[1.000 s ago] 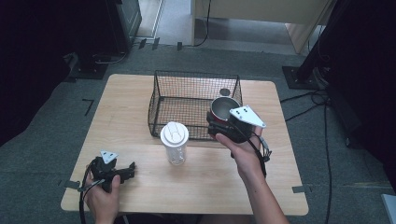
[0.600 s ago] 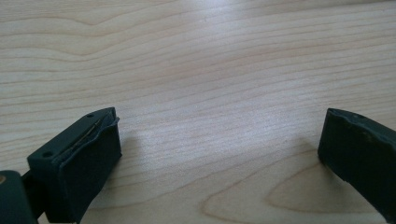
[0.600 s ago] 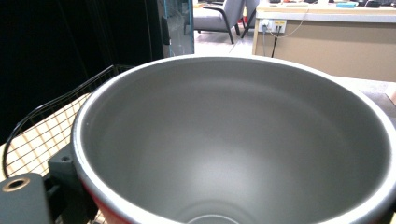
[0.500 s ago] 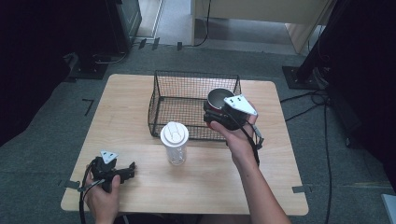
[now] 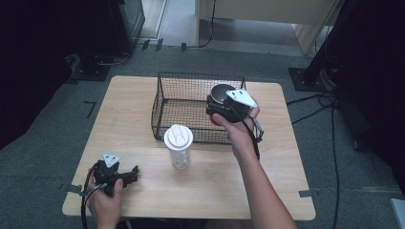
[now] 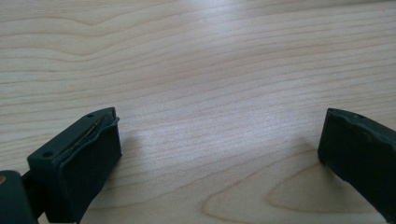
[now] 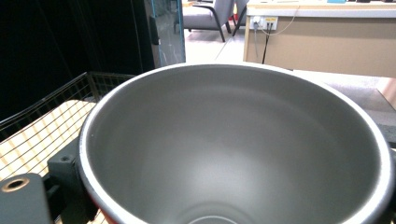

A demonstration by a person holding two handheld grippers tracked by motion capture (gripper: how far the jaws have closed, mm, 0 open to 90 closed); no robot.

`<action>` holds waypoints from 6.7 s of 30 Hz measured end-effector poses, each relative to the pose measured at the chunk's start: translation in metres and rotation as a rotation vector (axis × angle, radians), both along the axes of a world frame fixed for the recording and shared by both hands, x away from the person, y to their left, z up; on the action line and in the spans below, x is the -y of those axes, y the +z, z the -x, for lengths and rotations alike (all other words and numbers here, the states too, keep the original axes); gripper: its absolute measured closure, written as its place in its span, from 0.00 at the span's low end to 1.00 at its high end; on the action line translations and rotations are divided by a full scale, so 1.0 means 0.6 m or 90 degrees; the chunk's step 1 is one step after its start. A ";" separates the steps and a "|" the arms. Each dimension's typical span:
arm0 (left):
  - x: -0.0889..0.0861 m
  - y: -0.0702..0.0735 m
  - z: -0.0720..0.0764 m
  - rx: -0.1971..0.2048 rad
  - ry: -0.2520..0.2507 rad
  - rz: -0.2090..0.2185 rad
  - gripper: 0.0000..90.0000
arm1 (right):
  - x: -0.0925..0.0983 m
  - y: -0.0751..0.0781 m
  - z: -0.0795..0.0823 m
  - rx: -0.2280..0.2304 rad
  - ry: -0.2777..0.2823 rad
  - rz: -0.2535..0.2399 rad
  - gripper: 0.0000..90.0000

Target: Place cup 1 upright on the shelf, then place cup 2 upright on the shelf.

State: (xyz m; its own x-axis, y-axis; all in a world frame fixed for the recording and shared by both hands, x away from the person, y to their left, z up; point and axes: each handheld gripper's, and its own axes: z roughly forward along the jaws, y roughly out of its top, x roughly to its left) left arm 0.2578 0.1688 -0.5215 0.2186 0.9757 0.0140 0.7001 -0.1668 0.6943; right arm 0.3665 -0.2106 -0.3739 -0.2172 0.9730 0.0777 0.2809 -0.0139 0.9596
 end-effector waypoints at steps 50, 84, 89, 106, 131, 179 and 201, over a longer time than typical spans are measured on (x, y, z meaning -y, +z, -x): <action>0.001 0.000 0.000 -0.002 -0.005 -0.002 0.00 | -0.017 -0.102 -0.135 -0.053 -0.032 0.028 0.07; 0.001 0.000 0.000 -0.002 -0.005 -0.002 0.00 | -0.028 -0.071 -0.121 -0.010 -0.032 0.026 0.00; 0.002 0.000 0.000 -0.001 -0.004 0.000 0.00 | -0.027 -0.053 -0.107 0.002 -0.028 0.018 0.00; 0.002 0.000 -0.001 0.000 -0.004 0.001 0.00 | -0.032 -0.032 0.004 -0.008 0.025 0.016 0.00; 0.003 0.000 -0.002 -0.002 -0.003 0.001 0.00 | -0.026 -0.070 0.171 -0.020 0.092 0.049 0.00; 0.004 0.000 -0.004 -0.002 -0.002 -0.001 0.00 | -0.139 -0.123 0.226 -0.032 0.193 -0.014 0.03; 0.005 0.000 -0.005 -0.002 -0.002 0.000 0.00 | -0.173 -0.131 0.193 -0.033 0.145 -0.004 0.08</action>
